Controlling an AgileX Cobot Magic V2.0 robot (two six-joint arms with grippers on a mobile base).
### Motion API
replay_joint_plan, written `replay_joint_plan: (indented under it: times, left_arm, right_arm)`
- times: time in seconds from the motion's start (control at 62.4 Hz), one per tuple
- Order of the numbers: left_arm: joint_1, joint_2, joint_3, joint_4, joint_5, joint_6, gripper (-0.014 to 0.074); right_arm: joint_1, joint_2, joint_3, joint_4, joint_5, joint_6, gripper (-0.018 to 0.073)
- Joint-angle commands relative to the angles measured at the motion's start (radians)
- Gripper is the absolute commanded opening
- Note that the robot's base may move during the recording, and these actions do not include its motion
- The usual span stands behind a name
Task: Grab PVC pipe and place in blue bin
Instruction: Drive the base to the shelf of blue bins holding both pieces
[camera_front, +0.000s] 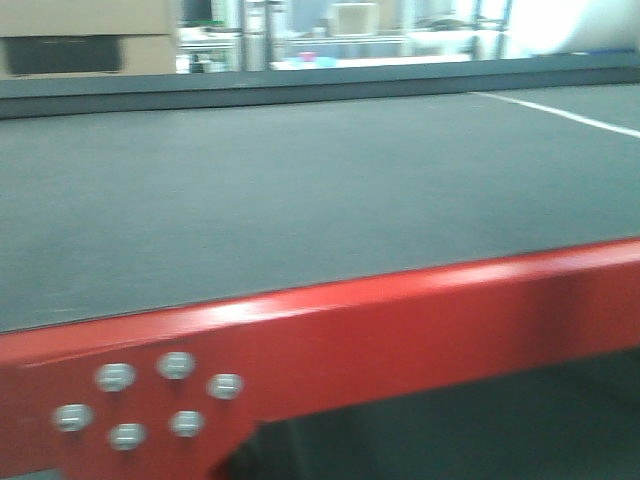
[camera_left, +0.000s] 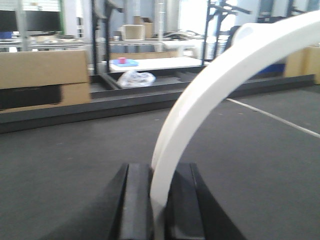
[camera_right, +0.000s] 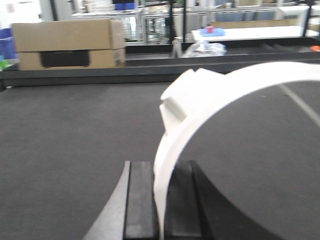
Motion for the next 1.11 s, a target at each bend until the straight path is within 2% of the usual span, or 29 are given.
replay_joint_plan:
  times: [0.0,1.09]
  left_arm:
    - [-0.005,-0.004,-0.001,-0.002,-0.022,0.001,-0.0111]
    - [-0.005,-0.004,-0.001,-0.002,-0.022,0.001,-0.0111]
  right_arm:
    - [0.001,-0.005,0.001,-0.013,-0.030,0.000,-0.0168]
    - [0.001,-0.005,0.001,-0.013,-0.030,0.000,-0.0168]
